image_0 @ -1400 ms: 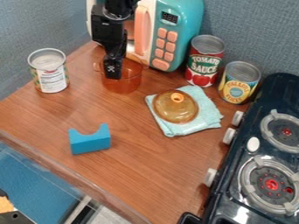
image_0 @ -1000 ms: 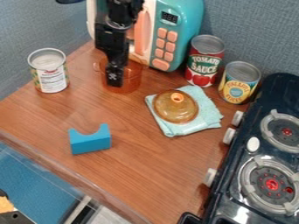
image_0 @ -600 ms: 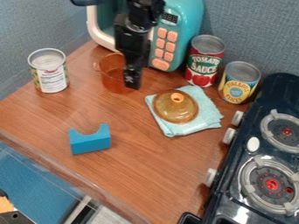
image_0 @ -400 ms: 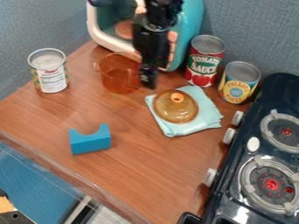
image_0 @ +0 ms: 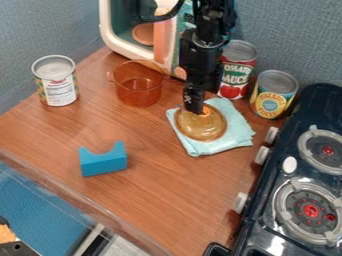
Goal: Moved the object to the lower right side of the table
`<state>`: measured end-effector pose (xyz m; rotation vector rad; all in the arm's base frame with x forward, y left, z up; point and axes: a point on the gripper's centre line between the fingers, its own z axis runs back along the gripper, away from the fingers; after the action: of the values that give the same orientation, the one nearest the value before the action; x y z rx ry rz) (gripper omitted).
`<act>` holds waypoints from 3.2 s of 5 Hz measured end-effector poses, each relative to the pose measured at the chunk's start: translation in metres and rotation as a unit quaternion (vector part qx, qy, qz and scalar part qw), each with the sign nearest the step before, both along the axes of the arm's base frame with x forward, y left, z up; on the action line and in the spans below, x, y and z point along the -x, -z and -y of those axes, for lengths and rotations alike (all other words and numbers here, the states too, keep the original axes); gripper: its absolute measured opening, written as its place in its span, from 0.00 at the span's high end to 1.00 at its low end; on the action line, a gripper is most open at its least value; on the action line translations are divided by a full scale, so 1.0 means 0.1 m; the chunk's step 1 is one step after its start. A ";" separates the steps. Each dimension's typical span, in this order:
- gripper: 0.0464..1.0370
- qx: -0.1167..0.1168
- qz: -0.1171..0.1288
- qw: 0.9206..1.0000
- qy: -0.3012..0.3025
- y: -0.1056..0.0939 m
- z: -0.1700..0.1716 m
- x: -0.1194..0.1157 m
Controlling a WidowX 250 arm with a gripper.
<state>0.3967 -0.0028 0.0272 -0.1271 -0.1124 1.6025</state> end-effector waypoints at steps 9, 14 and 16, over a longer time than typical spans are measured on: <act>0.67 -0.010 0.018 1.000 -0.018 -0.14 0.07 0.04; 0.67 -0.009 -0.003 1.000 -0.007 -0.02 0.37 1.30; 0.67 0.000 -0.028 1.000 0.012 0.18 0.43 1.55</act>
<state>0.2416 -0.0461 0.0093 -0.0823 -0.0675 1.5807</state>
